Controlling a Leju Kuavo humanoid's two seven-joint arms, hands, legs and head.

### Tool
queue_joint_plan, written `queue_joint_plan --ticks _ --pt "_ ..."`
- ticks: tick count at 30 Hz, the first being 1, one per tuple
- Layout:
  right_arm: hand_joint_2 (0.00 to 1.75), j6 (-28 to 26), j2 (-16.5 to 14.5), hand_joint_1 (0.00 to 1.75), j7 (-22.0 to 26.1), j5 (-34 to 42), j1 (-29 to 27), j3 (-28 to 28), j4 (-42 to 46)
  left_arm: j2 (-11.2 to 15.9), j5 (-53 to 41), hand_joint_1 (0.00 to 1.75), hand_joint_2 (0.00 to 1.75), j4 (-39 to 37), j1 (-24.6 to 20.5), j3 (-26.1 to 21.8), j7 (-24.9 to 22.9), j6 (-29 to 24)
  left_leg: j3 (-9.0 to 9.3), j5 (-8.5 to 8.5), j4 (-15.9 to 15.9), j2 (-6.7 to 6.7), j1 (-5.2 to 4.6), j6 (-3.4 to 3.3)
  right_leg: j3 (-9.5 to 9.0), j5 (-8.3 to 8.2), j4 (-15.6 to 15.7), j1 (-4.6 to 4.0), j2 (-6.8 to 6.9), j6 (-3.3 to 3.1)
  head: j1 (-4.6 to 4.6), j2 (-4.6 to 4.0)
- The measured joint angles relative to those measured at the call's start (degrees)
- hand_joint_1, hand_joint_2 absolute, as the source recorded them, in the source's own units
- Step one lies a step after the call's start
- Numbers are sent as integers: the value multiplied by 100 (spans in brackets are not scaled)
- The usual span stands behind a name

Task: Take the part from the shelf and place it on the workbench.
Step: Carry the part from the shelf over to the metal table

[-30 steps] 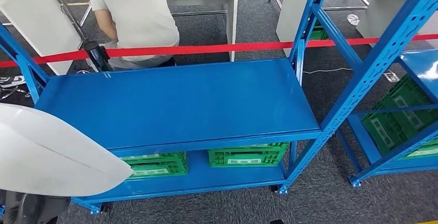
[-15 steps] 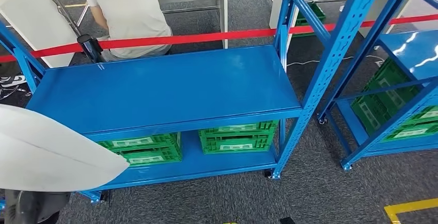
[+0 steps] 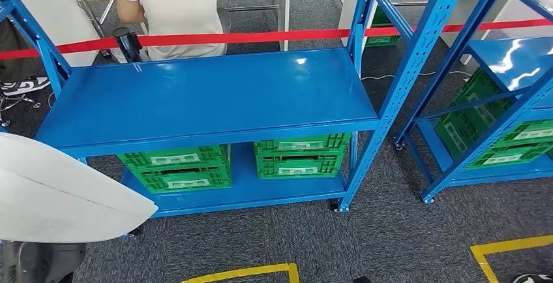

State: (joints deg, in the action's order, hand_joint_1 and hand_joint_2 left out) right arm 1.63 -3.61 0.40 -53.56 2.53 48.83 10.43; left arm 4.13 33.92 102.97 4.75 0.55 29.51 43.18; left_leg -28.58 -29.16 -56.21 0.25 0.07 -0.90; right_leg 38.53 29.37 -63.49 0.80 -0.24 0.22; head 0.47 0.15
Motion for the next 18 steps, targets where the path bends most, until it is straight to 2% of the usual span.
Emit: queue_joint_plan --ticks 1,2,3,4,5,6,7,8,9,10,12,13,14,15,17,18 --pt "175 0 3 0 16 -10 -3 -9 0 -24 1 175 175 -10 10 -1 -2 1 -87 69 -12 3 -8 -27 94 312 -362 -1 2 16 -5 0" --pt "175 2 10 0 34 -21 -4 -17 0 -49 7 175 175 -26 18 -2 -4 1 -181 137 -31 6 -17 -37 168 531 -735 -1 1 27 -6 0" --pt "175 5 21 0 50 -31 -3 -28 0 -77 14 175 175 -48 21 -2 -10 2 -281 205 -58 9 -25 -39 195 607 -1027 -2 1 34 -6 0" --pt "175 10 32 0 61 -31 -1 -39 0 -112 20 175 175 -75 20 -2 -23 3 -388 268 -94 11 -30 -36 144 541 -1163 -4 1 34 -6 0" --pt "175 15 42 0 55 -13 3 -48 0 -145 15 175 175 -97 12 -2 -43 -1 -501 321 -138 12 -31 -28 -3 385 -1097 -6 2 30 -6 0" --pt "175 15 49 0 34 22 11 -53 0 -181 -5 175 175 -110 -5 -2 -74 -23 -611 369 -189 13 -31 -16 -243 222 -853 -7 3 20 -7 0" --pt "175 12 56 0 3 66 28 -54 1 -222 -35 175 175 -108 -34 0 -118 -66 -711 410 -247 15 -33 4 -548 178 -455 -14 7 1 -8 0" --pt "175 6 61 0 -29 111 48 -53 1 -263 -64 175 175 -94 -73 3 -167 -124 -785 447 -298 18 -36 30 -828 208 -57 -26 7 -24 -6 0" --pt "175 0 64 0 -57 147 66 -52 2 -302 -85 175 175 -73 -115 8 -218 -182 -830 486 -333 23 -40 61 -1018 278 257 -43 6 -51 -6 0" --pt "175 -4 67 0 -69 179 82 -51 2 -337 -90 175 175 -44 -151 13 -263 -231 -853 531 -347 29 -39 97 -1106 353 443 -64 4 -82 -8 0" --pt "175 -7 53 0 -17 252 86 -40 1 -382 -70 175 175 31 -184 21 -328 -279 -877 622 -326 32 -36 165 -1042 281 504 -63 8 -151 -14 0" --pt "175 -7 41 0 38 287 88 -29 1 -393 -60 175 175 72 -185 23 -354 -290 -918 574 -349 22 -32 198 -983 212 511 -48 16 -194 -13 0" --pt "175 -3 28 0 96 312 88 -17 0 -398 -51 175 175 104 -182 25 -381 -292 -977 413 -450 10 -26 232 -912 134 525 -27 29 -236 -9 0" --pt "175 3 6 0 135 320 91 -7 0 -394 -44 175 175 122 -179 27 -404 -289 -1047 147 -658 -2 -11 266 -830 55 532 -13 42 -265 -3 0" --pt "175 12 -37 0 107 303 89 4 0 -378 -24 175 175 124 -168 32 -452 -274 -1174 -416 -1317 -10 20 333 -654 -88 527 -10 55 -286 11 0" --pt "175 13 -68 0 35 287 86 4 0 -364 -7 175 175 118 -160 33 -473 -263 -1194 -532 -1637 -10 35 360 -565 -161 520 -9 61 -278 14 0"
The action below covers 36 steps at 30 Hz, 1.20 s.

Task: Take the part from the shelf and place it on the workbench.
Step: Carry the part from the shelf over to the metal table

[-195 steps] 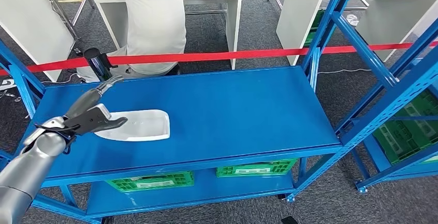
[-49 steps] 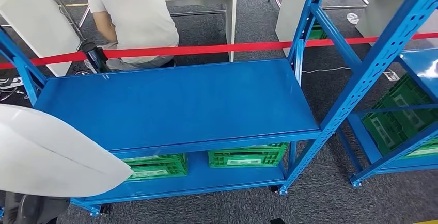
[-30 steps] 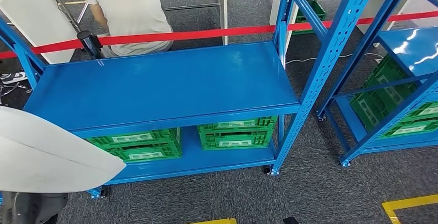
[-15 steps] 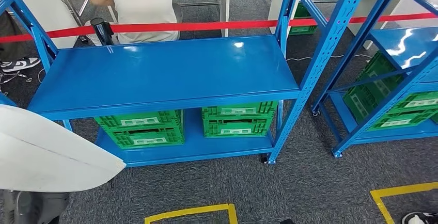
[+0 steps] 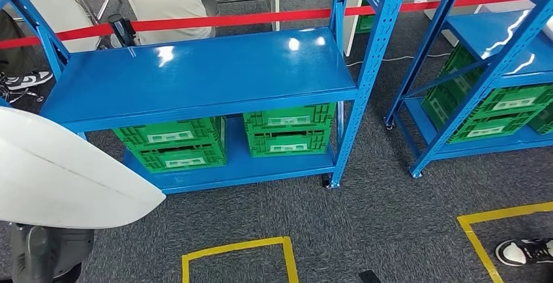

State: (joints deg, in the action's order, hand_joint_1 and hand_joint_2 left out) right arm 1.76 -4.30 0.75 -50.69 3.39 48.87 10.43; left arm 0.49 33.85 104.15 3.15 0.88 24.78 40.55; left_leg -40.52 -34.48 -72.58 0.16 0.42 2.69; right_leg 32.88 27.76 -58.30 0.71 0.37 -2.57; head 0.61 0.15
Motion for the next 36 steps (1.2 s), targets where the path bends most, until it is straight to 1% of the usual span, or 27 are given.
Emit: queue_joint_plan --ticks 1,2,3,4,6,7,8,10,11,12,14,15,16,17,19,21,22,23,25,26,27,29,30,31,33,34,36 --pt "175 -2 -31 0 -101 -17 -2 1 0 14 33 175 175 -5 5 1 -48 2 36 29 -199 0 12 17 91 -71 -11 1 8 12 2 0" --pt "175 -5 -67 0 -220 -37 -4 1 0 29 75 175 175 -6 8 5 -126 -12 155 167 -222 0 24 29 186 -141 -27 5 15 29 3 0" --pt "175 -8 -103 0 -339 -53 -5 2 0 43 113 175 175 1 8 11 -222 -41 368 337 -45 0 35 34 277 -207 -47 10 20 49 2 0" --pt "175 -10 -138 0 -430 -62 -3 4 1 55 144 175 175 15 8 20 -328 -77 673 412 313 -6 47 35 359 -267 -71 15 22 75 2 0" --pt "175 -15 -197 0 -502 -45 -3 21 1 78 161 175 175 58 20 48 -462 -132 1269 300 1149 -27 30 0 459 -379 -100 16 13 141 0 0" --pt "175 -15 -221 0 -491 -17 -4 36 1 94 161 175 175 78 33 64 -487 -142 1422 209 1415 -37 12 -41 475 -443 -88 15 8 179 4 0" --pt "175 -15 -241 0 -464 12 -9 55 0 116 161 175 175 89 47 83 -492 -148 1460 190 1535 -40 -16 -101 482 -511 -60 18 3 222 8 0" --pt "175 -21 -270 0 -411 98 -29 105 0 175 173 175 175 77 42 128 -488 -149 1343 310 1554 -21 -22 -237 521 -547 -38 40 -9 300 18 0" --pt "175 -25 -287 0 -399 150 -37 143 -1 205 192 175 175 57 9 158 -503 -149 1271 386 1564 -8 -20 -302 571 -401 -129 49 -16 331 14 0" --pt "175 -28 -306 0 -396 205 -40 186 -1 230 216 175 175 30 -45 195 -526 -149 1181 469 1571 3 -13 -351 645 -133 -341 51 -23 348 10 0" --pt "175 -31 -347 0 -398 276 -25 265 -2 265 253 175 175 -30 -169 276 -582 -149 991 627 1556 10 -33 -403 816 509 -1046 34 -31 356 -1 0" --pt "175 -31 -362 0 -398 289 -15 292 -2 275 260 175 175 -58 -218 310 -599 -150 894 704 1541 12 -48 -409 870 692 -1403 22 -33 350 -3 0" --pt "175 -32 -372 0 -397 293 -7 315 -2 286 262 175 175 -82 -253 337 -610 -150 787 780 1519 17 -63 -410 855 703 -1645 6 -34 336 -3 0" --pt "175 -31 -378 0 -397 298 -3 334 -2 296 263 175 175 -104 -281 357 -615 -151 674 852 1487 24 -77 -408 749 589 -1713 -13 -34 313 -2 0" --pt "175 -24 -385 0 -396 303 0 364 -2 316 264 175 175 -130 -329 390 -618 -155 462 971 1409 35 -95 -396 238 285 -1274 -59 -34 243 -3 0" --pt "175 -9 -395 0 -385 301 16 376 -1 327 263 175 175 -136 -382 420 -622 -163 336 1065 1342 45 -110 -360 -396 360 -425 -113 -32 156 -1 0" --pt "175 -3 -409 0 -375 297 27 377 0 329 261 175 175 -136 -420 435 -633 -167 307 1115 1331 53 -108 -334 -575 453 -122 -135 -33 122 -2 0" --pt "175 2 -428 0 -364 294 35 378 0 328 259 175 175 -137 -465 452 -651 -173 291 1174 1339 59 -103 -300 -641 511 46 -152 -33 93 -3 0" --pt "175 -4 -483 0 -358 293 38 382 -3 334 260 175 175 -143 -558 485 -707 -207 258 1269 1383 53 -93 -230 -553 396 108 -147 -22 37 -8 0" --pt "175 -16 -504 0 -363 294 41 384 -6 348 275 175 175 -146 -594 496 -727 -234 212 1181 1341 38 -89 -192 -489 306 129 -132 -10 -1 -6 0" --pt "175 -25 -521 0 -366 292 44 386 -9 376 304 175 175 -150 -619 502 -732 -261 151 970 1195 22 -83 -152 -410 210 152 -111 2 -30 -2 0" --pt "175 -33 -530 0 -360 262 45 387 -11 477 392 175 175 -158 -630 492 -694 -289 10 353 586 3 -46 -76 -215 41 153 -88 11 -59 9 0" --pt "175 -36 -529 0 -354 237 39 387 -11 538 430 175 175 -161 -613 475 -668 -289 -31 146 227 3 -29 -45 -111 -36 140 -84 12 -55 11 0" --pt "175 -51 -526 0 -346 213 35 387 -11 597 454 175 175 -161 -583 447 -641 -284 -26 91 -46 4 -16 -23 -3 -111 119 -82 16 -47 13 0" --pt "175 -97 -509 0 -314 186 32 387 -11 684 469 175 175 -133 -488 369 -600 -262 206 321 -116 4 4 -3 223 -253 60 -75 25 -21 14 0" --pt "175 -116 -492 0 -288 172 36 387 -11 710 467 175 175 -97 -429 321 -579 -238 472 457 136 3 13 -2 329 -320 25 -71 28 -1 14 0" --pt "175 -132 -449 0 -223 137 42 387 -8 731 463 175 175 -13 -340 227 -539 -161 1105 388 956 -5 5 -33 485 -433 -34 -71 25 55 13 0"
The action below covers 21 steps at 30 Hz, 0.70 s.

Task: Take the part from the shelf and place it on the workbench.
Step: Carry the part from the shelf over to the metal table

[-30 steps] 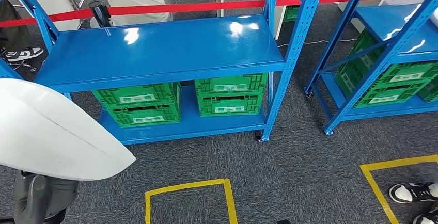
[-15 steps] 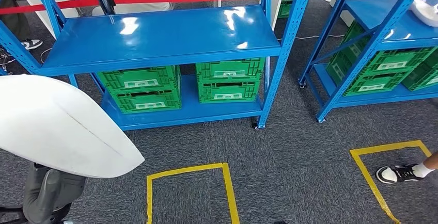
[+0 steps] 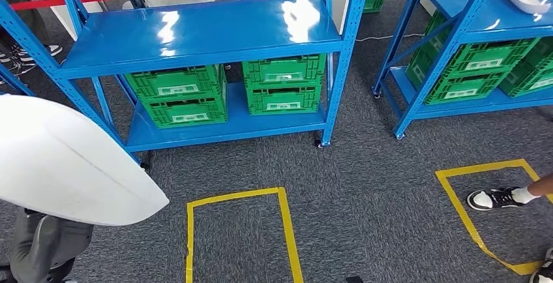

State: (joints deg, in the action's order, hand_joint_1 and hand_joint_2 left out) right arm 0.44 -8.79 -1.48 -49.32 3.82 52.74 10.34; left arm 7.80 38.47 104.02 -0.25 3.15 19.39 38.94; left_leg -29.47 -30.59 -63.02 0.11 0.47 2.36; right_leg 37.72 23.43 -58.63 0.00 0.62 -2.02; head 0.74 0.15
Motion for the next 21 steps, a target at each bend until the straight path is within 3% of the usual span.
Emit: queue_joint_plan --ticks 1,2,4,5,6,9,10,11,12,13,14,16,17,19,20,21 --pt "175 -2 24 0 36 -15 5 0 2 0 2 175 175 28 28 -46 25 49 211 -102 336 -5 -16 -35 34 -57 -9 0 -1 34 -3 0" --pt "175 -3 44 0 71 -20 9 0 3 -4 7 175 175 40 47 -85 48 91 306 -185 533 -10 -39 -82 50 -119 3 1 0 71 -1 0" --pt "175 2 81 0 118 -20 9 0 4 -21 17 175 175 36 86 -146 93 144 243 -106 599 1 -60 -196 75 -229 35 22 -1 149 4 0" --pt "175 12 97 0 126 -35 2 0 4 -45 3 175 175 33 101 -165 121 153 176 -35 597 12 -58 -253 113 -154 -11 33 -9 186 6 0" --pt "175 23 112 0 128 -67 -9 -1 3 -72 -21 175 175 33 115 -185 153 157 95 45 603 23 -52 -304 171 44 -150 42 -17 218 2 0" --pt "175 55 134 0 93 -227 -27 -18 2 -178 -148 175 175 51 167 -255 261 171 -180 288 590 34 -57 -372 356 989 -1083 48 -33 271 -9 0" --pt "175 60 147 0 52 -265 -24 -26 3 -221 -190 175 175 57 204 -277 287 177 -281 366 575 37 -65 -374 356 1119 -1380 47 -35 275 -10 0" --pt "175 73 168 0 -3 -288 -22 -33 3 -266 -219 175 175 58 249 -301 312 184 -396 444 551 40 -71 -371 284 1079 -1544 44 -37 270 -10 0" --pt "175 91 194 0 -61 -290 -22 -36 4 -306 -223 175 175 53 290 -332 339 191 -523 515 518 43 -74 -364 132 926 -1544 39 -38 259 -10 0" --pt "175 110 223 0 -117 -282 -24 -36 4 -342 -212 175 175 44 319 -367 372 198 -647 581 477 43 -74 -352 -113 754 -1362 33 -41 241 -11 0" --pt "175 128 251 0 -157 -269 -23 -36 5 -366 -196 175 175 39 335 -405 411 207 -756 640 431 43 -74 -336 -432 697 -1013 21 -44 213 -13 0" --pt "175 146 297 0 -190 -231 -12 -35 9 -397 -221 175 175 57 354 -488 490 231 -876 744 369 44 -81 -284 -984 859 -219 -10 -53 156 -16 0" --pt "175 151 315 0 -193 -217 -4 -35 12 -408 -258 175 175 74 368 -526 523 241 -892 799 368 49 -78 -250 -1111 964 19 -26 -57 129 -17 0" --pt "175 169 335 0 -194 -204 -5 -35 12 -436 -335 175 175 106 404 -591 568 250 -899 919 419 56 -70 -175 -1083 916 121 -35 -51 71 -16 0" --pt "175 181 343 0 -195 -205 -7 -35 12 -454 -354 175 175 117 427 -615 581 250 -930 896 415 46 -63 -139 -1036 845 139 -24 -39 32 -15 0" --pt "175 197 352 0 -197 -210 -9 -34 11 -471 -366 175 175 126 451 -640 589 243 -984 749 335 32 -59 -105 -968 761 158 -11 -24 -9 -8 0"
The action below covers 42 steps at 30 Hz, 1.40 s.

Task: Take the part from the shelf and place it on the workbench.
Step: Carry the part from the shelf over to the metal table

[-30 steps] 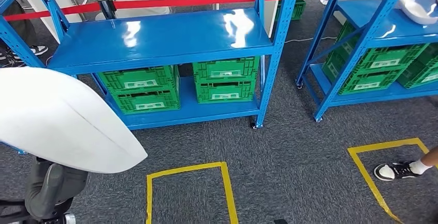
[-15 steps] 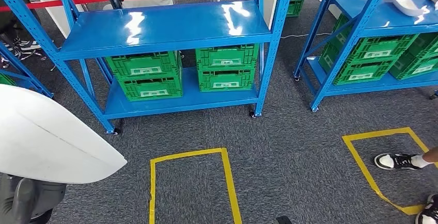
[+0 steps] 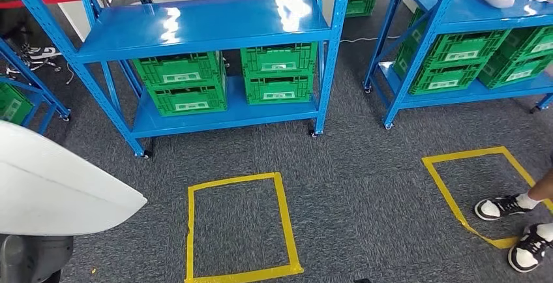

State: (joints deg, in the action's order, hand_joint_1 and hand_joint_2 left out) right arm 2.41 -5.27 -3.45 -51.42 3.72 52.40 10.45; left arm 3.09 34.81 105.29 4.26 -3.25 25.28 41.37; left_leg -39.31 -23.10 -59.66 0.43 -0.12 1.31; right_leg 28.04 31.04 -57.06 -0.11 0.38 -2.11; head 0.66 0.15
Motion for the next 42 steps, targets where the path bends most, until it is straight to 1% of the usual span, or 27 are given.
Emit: queue_joint_plan --ticks 3,4,5,6,8,10,11,12,14,15,18,19,20,21,23,25,26,27,29,31,33,34,35,37,39,41,42 --pt "175 37 44 0 8 -47 4 1 -1 -59 3 175 175 9 71 -70 21 -61 -200 -881 -872 -24 35 91 271 -241 8 18 28 -61 20 0" --pt "175 42 61 0 15 -65 5 1 -1 -82 9 175 175 8 97 -87 26 -80 -222 -1026 -1218 -24 45 112 373 -316 -5 17 32 -57 21 0" --pt "175 44 76 0 19 -80 7 0 -1 -102 14 175 175 6 122 -97 29 -90 -191 -1020 -1453 -24 52 125 481 -388 -23 17 39 -48 21 0" --pt "175 45 92 0 21 -89 9 -1 -1 -120 16 175 175 4 141 -105 30 -96 -81 -898 -1515 -24 58 129 586 -459 -47 18 46 -35 22 0" --pt "175 45 113 0 21 -97 17 -1 1 -145 18 175 175 9 157 -116 30 -96 449 -676 -1049 -27 69 114 778 -593 -100 19 57 1 22 0" --pt "175 45 126 0 22 -102 25 -1 4 -166 21 175 175 32 157 -134 35 -96 1143 -833 -154 -34 52 64 898 -714 -143 10 51 59 18 0" --pt "175 45 132 0 24 -108 28 -1 5 -176 27 175 175 44 159 -144 43 -96 1343 -942 159 -37 36 29 921 -772 -147 11 49 90 19 0" --pt "175 46 139 0 25 -122 26 -1 6 -186 39 175 175 52 164 -151 51 -96 1418 -996 324 -38 14 -16 933 -830 -133 16 47 128 19 0" --pt "175 44 165 0 27 -158 10 -1 6 -219 76 175 175 50 179 -158 58 -96 1320 -896 341 -20 8 -123 966 -867 -130 41 35 206 26 0" --pt "175 43 177 0 28 -173 0 -1 6 -235 94 175 175 46 185 -160 54 -93 1257 -829 343 -9 10 -180 1012 -735 -214 51 23 243 25 0" --pt "175 30 224 0 93 -177 -6 -1 6 -288 115 175 175 -3 186 -160 45 -55 1002 -604 338 7 11 -270 1243 160 -1099 64 -2 310 19 0" --pt "175 25 243 0 126 -168 -4 -1 6 -310 116 175 175 -36 186 -160 44 -37 904 -527 325 8 5 -273 1294 347 -1464 63 -6 318 19 0" --pt "175 21 260 0 151 -151 -3 -1 6 -330 113 175 175 -74 185 -160 41 -22 800 -452 303 8 1 -270 1287 370 -1716 60 -11 318 18 0" --pt "175 17 272 0 168 -133 -4 -1 6 -351 106 175 175 -113 181 -160 36 -10 692 -384 272 8 -1 -263 1203 265 -1807 58 -15 313 16 0" --pt "175 23 281 0 184 -88 -3 -1 6 -376 80 175 175 -176 154 -160 23 2 469 -271 184 8 1 -234 733 -45 -1382 57 -21 288 12 0" --pt "175 31 277 0 142 -25 12 8 6 -378 67 175 175 -210 90 -164 13 -4 312 -186 93 11 -11 -179 106 7 -523 39 -25 239 11 0" --pt "175 32 268 0 92 13 20 16 6 -374 79 175 175 -224 46 -168 -1 -18 273 -143 68 16 -14 -146 -76 99 -211 25 -28 210 11 0" --pt "175 32 254 0 30 54 25 31 6 -369 93 175 175 -239 -6 -172 -24 -44 254 -95 64 22 -14 -112 -144 168 -46 10 -29 178 10 0" --pt "175 32 201 0 -66 120 20 74 4 -357 120 175 175 -283 -105 -178 -110 -122 225 -30 73 21 0 -39 -68 91 2 12 -14 101 8 0" --pt "175 27 138 0 -97 180 21 130 2 -328 171 175 175 -329 -179 -179 -255 -206 119 -332 -129 -2 14 31 55 -51 20 33 13 12 14 0" --pt "175 18 75 0 -107 215 26 174 2 -276 279 175 175 -374 -233 -178 -423 -279 -38 -922 -720 -16 33 85 223 -194 14 38 22 -35 23 0" --pt "175 16 44 0 -115 219 25 192 2 -243 331 175 175 -396 -250 -176 -501 -311 -91 -1119 -1075 -17 39 105 316 -264 3 37 22 -38 25 0" --pt "175 21 15 0 -120 218 23 207 2 -211 371 175 175 -417 -258 -173 -566 -343 -98 -1179 -1355 -17 42 117 411 -334 -15 35 23 -34 25 0" --pt "175 34 -30 0 -114 218 21 242 2 -152 415 175 175 -457 -258 -165 -655 -395 121 -954 -1424 -17 46 117 613 -466 -62 36 26 -13 26 0" --pt "175 40 -64 0 -108 220 22 265 2 -113 434 175 175 -481 -261 -158 -693 -417 694 -755 -775 -21 45 89 783 -579 -116 32 24 23 26 0" --pt "175 41 -83 0 -101 221 23 270 2 -88 443 175 175 -486 -271 -150 -713 -419 1226 -877 15 -31 27 39 881 -676 -153 21 22 79 18 0" --pt "175 41 -87 0 -80 228 24 274 2 -78 450 175 175 -490 -275 -146 -716 -420 1340 -956 237 -37 12 7 902 -719 -154 18 26 113 13 0"
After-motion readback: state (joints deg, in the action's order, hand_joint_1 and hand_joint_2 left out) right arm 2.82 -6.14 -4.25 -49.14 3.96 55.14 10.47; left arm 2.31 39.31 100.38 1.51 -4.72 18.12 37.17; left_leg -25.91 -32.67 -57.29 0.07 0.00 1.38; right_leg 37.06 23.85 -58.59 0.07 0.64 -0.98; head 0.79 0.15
